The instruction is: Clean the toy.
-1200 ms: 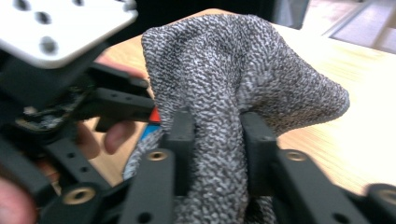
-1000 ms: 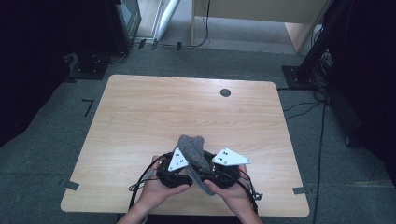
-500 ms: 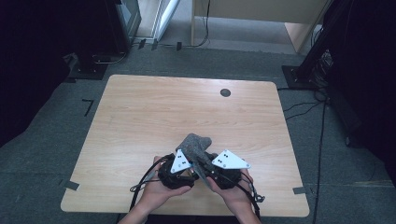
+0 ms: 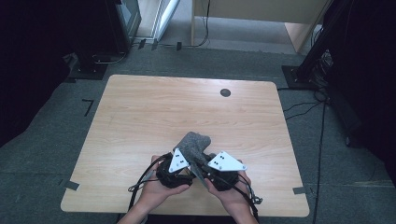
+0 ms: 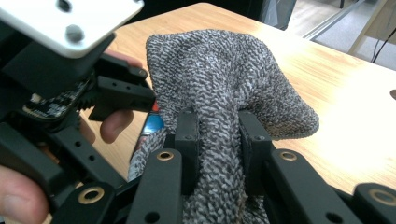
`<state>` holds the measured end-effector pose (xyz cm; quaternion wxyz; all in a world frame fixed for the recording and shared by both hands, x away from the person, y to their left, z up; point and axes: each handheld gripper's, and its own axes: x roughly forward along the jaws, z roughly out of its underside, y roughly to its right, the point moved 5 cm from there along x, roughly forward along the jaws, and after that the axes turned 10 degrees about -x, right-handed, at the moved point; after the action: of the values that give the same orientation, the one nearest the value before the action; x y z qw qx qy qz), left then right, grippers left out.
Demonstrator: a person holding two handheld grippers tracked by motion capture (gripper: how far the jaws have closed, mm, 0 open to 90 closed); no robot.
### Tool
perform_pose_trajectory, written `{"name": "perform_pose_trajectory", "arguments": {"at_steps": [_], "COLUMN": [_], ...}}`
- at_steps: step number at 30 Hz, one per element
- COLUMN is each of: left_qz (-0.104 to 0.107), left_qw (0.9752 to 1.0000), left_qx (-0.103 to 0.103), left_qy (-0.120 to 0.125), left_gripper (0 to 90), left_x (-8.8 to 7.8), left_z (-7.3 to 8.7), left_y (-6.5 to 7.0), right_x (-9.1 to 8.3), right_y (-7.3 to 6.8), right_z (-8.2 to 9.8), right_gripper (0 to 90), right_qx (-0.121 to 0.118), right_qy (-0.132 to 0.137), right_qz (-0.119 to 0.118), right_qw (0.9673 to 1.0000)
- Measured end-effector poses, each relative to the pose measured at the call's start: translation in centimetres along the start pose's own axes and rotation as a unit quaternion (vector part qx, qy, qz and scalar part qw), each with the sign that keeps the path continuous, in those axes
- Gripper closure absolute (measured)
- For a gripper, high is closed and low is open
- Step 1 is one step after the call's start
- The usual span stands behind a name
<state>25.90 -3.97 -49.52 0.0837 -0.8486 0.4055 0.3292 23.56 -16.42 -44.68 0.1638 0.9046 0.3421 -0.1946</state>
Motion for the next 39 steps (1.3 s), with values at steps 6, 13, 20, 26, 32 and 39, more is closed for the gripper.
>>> {"name": "perform_pose_trajectory", "arguments": {"at_steps": [6,13,20,26,32,39], "left_qz": [-0.013,-0.006,0.009,0.013,0.011,0.009], "left_qw": [0.9999,0.9999,0.9999,0.9996,0.9998,0.9997], "left_qx": [-0.008,-0.004,-0.007,-0.014,-0.011,-0.011], "left_qy": [-0.005,-0.013,0.006,0.019,0.015,0.019], "left_gripper": [34.3,34.4,34.3,34.3,34.3,34.4], "left_x": [0.0,0.4,-0.4,-0.6,-0.5,-0.4], "left_z": [0.2,0.9,0.4,0.1,0.3,0.3], "left_y": [-0.5,0.0,0.3,0.6,0.5,0.6], "right_x": [1.3,1.3,0.4,0.0,-0.3,0.1], "right_y": [0.3,-0.5,0.0,-1.8,-0.3,-0.9], "right_z": [-0.5,0.4,-0.1,-1.0,-0.3,-0.4], "right_gripper": [75.0,75.6,75.7,75.1,75.3,75.1], "right_qx": [0.0,-0.001,0.018,-0.022,0.004,0.012], "right_qy": [-0.02,-0.007,-0.002,0.002,0.004,0.014], "right_qz": [-0.039,-0.041,-0.007,-0.018,0.007,-0.034], "right_qw": [0.9991,0.9991,0.9998,0.9996,1.0,0.9993]}}
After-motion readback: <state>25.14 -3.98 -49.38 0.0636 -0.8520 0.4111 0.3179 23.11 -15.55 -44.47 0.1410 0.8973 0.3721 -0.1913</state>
